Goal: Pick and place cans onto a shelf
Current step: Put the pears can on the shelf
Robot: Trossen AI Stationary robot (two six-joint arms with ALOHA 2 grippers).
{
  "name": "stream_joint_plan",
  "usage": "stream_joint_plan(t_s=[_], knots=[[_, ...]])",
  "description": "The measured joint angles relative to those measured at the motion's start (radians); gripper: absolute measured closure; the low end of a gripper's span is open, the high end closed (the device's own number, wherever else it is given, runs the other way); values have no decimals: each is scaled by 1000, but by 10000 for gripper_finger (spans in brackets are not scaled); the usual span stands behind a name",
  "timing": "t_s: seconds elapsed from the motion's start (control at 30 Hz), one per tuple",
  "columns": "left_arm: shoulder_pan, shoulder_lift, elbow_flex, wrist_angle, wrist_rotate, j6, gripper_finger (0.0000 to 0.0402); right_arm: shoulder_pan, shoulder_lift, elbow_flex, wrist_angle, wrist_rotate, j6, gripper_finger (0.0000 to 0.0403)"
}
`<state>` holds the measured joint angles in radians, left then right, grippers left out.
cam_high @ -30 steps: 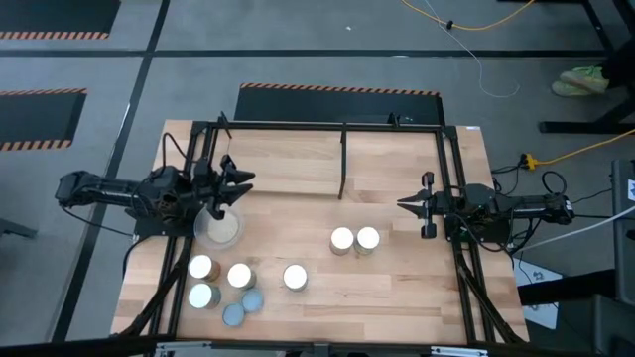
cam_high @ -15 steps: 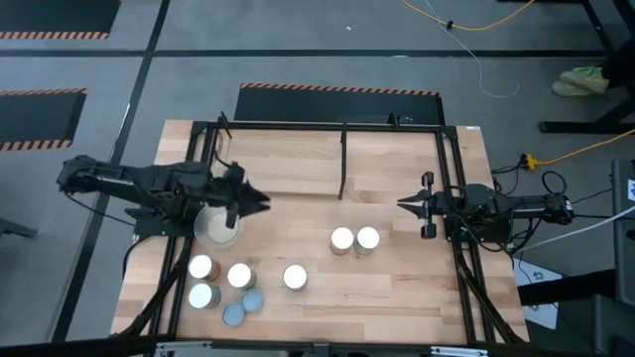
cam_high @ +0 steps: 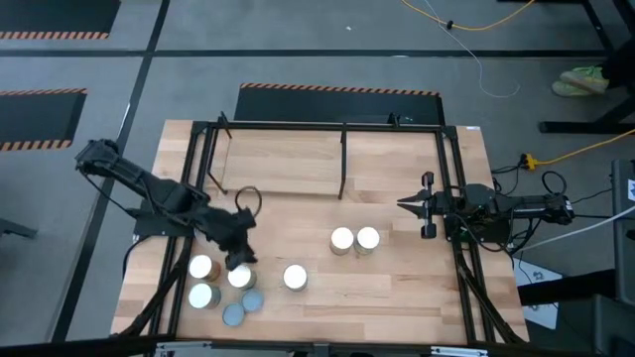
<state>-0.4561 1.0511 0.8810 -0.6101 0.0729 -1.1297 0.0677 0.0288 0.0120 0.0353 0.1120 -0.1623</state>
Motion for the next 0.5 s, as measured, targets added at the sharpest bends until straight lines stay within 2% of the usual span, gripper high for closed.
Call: stream_joint_plan(t_s=[0.23, 0.5], knots=[[-58, 49, 0, -211, 81, -217, 242, 0, 0, 0, 0, 0, 0, 357], [-91, 117, 0, -270, 68, -255, 242, 0, 0, 0, 0, 0, 0, 357]])
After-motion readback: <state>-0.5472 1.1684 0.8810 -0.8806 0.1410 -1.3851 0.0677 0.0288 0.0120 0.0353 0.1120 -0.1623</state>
